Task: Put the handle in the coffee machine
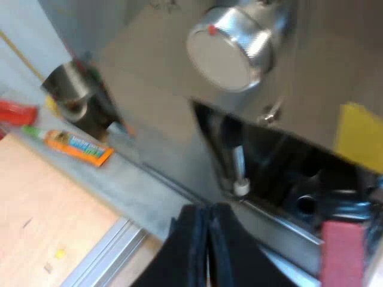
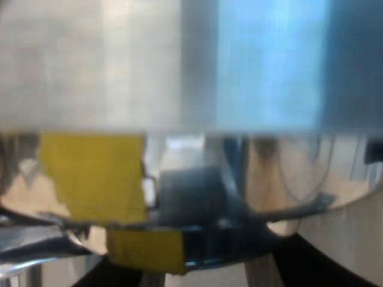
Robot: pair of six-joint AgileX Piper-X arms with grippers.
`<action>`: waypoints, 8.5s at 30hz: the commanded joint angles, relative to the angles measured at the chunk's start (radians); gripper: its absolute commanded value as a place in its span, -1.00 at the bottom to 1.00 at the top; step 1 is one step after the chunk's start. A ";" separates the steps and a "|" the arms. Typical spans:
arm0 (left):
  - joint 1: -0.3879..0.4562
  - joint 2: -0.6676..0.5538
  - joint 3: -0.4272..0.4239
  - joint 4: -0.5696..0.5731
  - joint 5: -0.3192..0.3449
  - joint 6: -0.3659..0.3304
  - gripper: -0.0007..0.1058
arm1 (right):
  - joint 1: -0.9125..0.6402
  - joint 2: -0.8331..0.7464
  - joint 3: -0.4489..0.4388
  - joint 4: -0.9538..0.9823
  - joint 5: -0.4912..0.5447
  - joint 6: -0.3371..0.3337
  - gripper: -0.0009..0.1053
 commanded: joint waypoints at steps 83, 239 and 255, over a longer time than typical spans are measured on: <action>-0.140 -0.037 0.331 0.147 0.089 0.025 -0.98 | 0.068 -0.045 -0.008 -0.052 0.100 -0.021 -0.32; -0.425 -0.556 0.286 0.183 -0.455 -0.482 0.99 | 0.181 -1.248 0.313 1.716 -0.390 0.569 0.21; -0.329 -0.600 0.043 0.021 -0.461 -0.756 0.99 | -0.407 -1.257 0.067 1.905 -0.706 0.538 0.21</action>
